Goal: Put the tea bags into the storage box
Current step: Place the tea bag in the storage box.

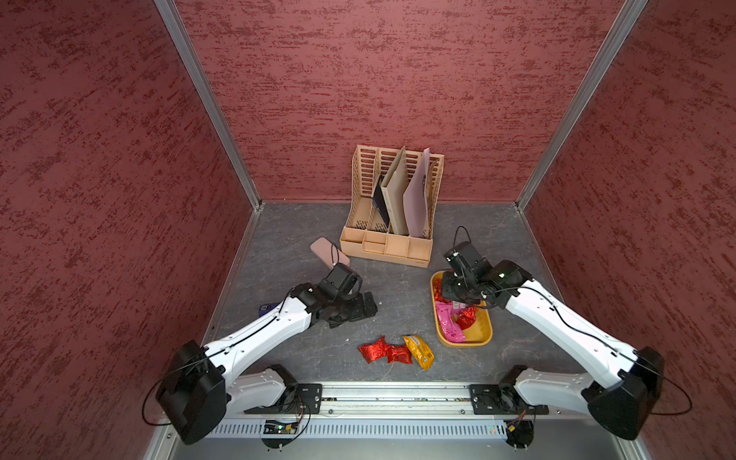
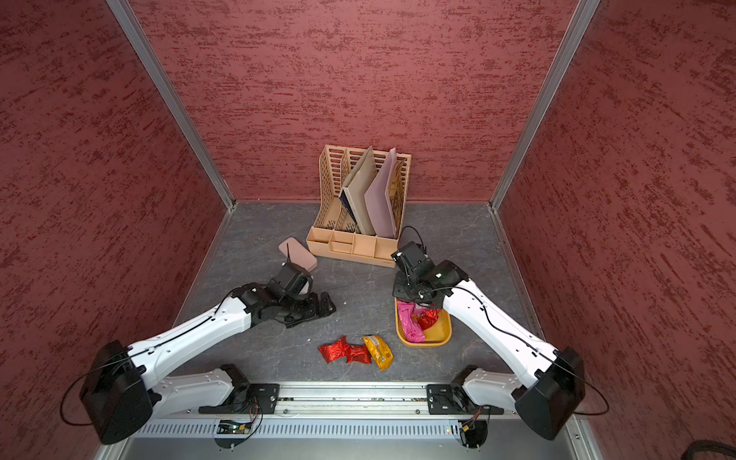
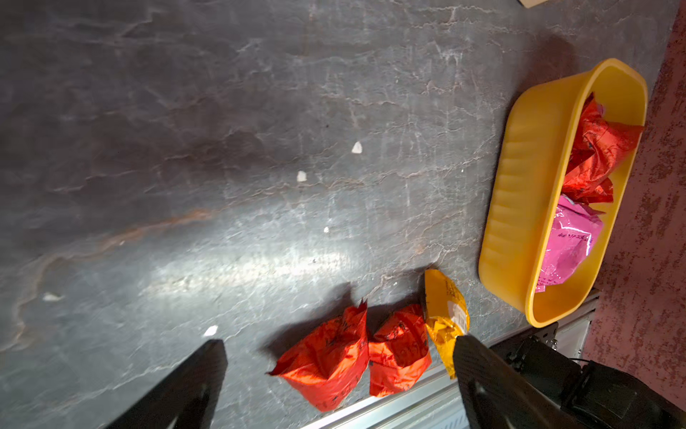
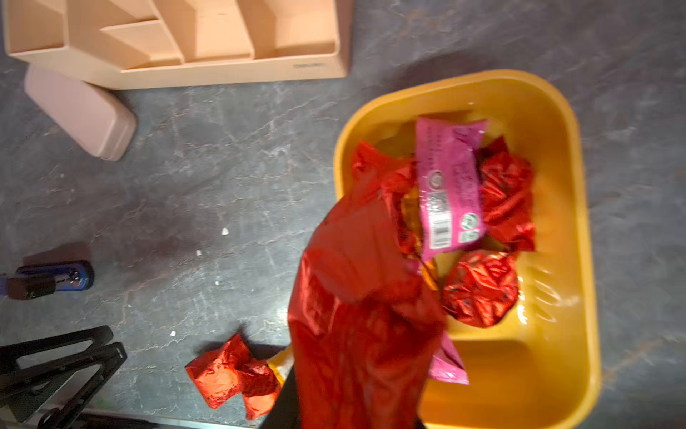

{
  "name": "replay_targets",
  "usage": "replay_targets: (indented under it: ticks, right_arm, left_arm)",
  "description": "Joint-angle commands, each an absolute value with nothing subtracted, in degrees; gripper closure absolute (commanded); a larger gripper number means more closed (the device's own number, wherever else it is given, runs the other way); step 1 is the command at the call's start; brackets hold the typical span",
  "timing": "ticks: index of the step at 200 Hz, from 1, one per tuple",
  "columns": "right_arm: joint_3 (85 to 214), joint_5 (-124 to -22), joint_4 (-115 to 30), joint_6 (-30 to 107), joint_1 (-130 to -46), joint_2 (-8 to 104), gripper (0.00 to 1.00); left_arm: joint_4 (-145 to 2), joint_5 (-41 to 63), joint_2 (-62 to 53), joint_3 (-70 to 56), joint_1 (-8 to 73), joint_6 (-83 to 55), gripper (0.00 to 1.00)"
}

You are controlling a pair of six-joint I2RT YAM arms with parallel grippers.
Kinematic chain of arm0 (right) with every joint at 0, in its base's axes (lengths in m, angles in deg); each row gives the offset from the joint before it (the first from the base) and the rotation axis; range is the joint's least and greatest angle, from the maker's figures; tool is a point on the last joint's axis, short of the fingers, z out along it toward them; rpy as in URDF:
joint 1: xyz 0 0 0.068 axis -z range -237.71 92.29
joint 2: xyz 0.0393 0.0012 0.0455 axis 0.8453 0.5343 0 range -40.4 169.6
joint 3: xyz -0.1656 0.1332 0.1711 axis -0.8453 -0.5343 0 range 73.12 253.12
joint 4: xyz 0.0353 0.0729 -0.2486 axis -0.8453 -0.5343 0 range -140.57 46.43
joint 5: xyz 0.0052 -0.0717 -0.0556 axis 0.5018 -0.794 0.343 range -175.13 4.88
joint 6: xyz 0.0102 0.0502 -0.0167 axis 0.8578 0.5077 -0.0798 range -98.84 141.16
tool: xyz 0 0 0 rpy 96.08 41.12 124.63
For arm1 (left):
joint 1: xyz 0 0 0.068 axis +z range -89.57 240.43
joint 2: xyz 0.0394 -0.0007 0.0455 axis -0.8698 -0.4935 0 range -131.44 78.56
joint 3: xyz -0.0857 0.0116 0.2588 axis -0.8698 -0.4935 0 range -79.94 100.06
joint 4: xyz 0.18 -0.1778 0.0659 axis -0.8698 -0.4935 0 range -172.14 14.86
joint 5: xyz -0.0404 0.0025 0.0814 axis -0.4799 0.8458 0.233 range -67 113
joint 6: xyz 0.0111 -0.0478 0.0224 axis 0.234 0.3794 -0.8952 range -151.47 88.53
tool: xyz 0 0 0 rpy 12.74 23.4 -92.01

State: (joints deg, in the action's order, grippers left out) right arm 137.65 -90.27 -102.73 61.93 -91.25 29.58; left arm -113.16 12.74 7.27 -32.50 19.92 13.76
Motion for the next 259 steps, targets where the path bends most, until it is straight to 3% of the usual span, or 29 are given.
replay_targets:
  ticks: [1,43,77,96,113,137,156,184,240,259]
  right_arm:
    - [135.6,-87.6,-106.0,56.2,-86.5,30.0,0.78]
    - [132.6,-82.8,-102.8,53.5,-82.2,35.1,0.78]
    - [131.7,-81.1,-101.4,52.8,-82.2,38.3,0.72]
    - [132.1,-82.1,-102.3,52.5,-82.2,39.0,0.54]
    - [133.3,-84.2,-104.1,52.3,-82.2,39.0,0.31]
    - [136.2,-86.8,-108.0,52.0,-82.2,37.7,0.21]
    - [138.5,-86.8,-110.7,51.9,-82.6,35.4,0.22]
    - [139.8,-84.6,-112.9,54.1,-86.5,31.2,0.32]
    - [135.6,-83.9,-111.0,66.1,-103.6,26.2,0.59]
    - [134.0,-85.8,-109.3,70.1,-110.4,27.5,0.62]
  left_arm:
    - [-108.8,15.0,3.3,-29.5,17.4,15.1,0.00]
    - [-108.8,15.6,-3.9,-24.7,14.7,15.2,0.00]
    - [-108.9,16.0,-5.0,-23.8,14.6,15.8,0.00]
    - [-109.2,16.6,-4.2,-24.4,14.6,16.1,0.00]
    - [-109.6,17.4,-3.0,-25.2,14.6,16.5,0.00]
    - [-110.4,18.3,-1.0,-26.4,14.7,16.7,0.00]
    - [-111.1,18.7,0.5,-27.4,14.8,16.6,0.00]
    - [-111.6,18.7,3.1,-29.3,14.9,16.4,0.00]
    - [-113.3,17.3,9.2,-34.1,15.5,16.5,0.00]
    - [-114.4,16.6,11.6,-35.6,15.8,16.5,0.00]
